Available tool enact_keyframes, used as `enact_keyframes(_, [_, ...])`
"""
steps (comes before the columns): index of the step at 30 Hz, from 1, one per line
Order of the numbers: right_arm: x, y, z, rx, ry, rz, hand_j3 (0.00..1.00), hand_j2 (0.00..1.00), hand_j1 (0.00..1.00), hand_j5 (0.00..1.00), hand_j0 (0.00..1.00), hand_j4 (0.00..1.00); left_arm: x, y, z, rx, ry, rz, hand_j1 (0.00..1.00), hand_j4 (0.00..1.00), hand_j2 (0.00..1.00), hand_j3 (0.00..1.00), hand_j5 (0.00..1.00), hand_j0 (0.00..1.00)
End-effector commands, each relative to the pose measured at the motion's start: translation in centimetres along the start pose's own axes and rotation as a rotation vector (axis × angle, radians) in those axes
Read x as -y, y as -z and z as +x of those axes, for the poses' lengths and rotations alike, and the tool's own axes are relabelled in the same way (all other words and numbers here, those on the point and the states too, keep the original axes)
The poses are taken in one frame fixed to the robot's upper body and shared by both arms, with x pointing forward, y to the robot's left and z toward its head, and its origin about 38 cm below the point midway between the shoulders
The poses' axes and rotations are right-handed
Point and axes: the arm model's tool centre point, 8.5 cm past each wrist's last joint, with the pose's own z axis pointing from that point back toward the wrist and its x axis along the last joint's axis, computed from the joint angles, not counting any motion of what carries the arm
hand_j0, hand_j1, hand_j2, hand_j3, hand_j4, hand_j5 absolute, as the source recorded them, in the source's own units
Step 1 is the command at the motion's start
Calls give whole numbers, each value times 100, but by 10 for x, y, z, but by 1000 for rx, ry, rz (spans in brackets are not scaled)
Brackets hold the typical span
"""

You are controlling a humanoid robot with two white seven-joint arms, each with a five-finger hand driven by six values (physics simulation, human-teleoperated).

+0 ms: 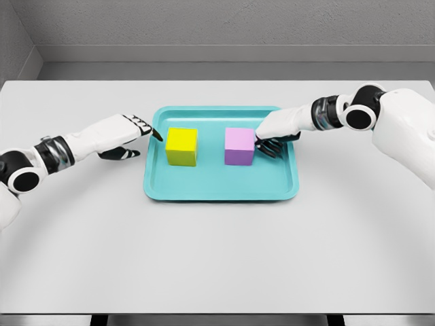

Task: Push two cubes

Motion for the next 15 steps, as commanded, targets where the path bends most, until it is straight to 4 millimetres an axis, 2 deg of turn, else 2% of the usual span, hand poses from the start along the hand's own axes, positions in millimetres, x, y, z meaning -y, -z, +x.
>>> enact_keyframes(1, [1,0,0,1,3,-4,10,10,10,10,10,10,0,1,0,1,-6,1,70,70,70,70,70,70])
enact_keyframes(5, [5,6,6,16,-4,-9,10,10,10,10,10,10,-5,4,2,8,-2,14,70,70,70,70,70,70])
enact_keyframes(15, [7,9,9,25,-10,-10,10,10,10,10,10,10,-3,8,4,13,0,10,70,70,70,70,70,70])
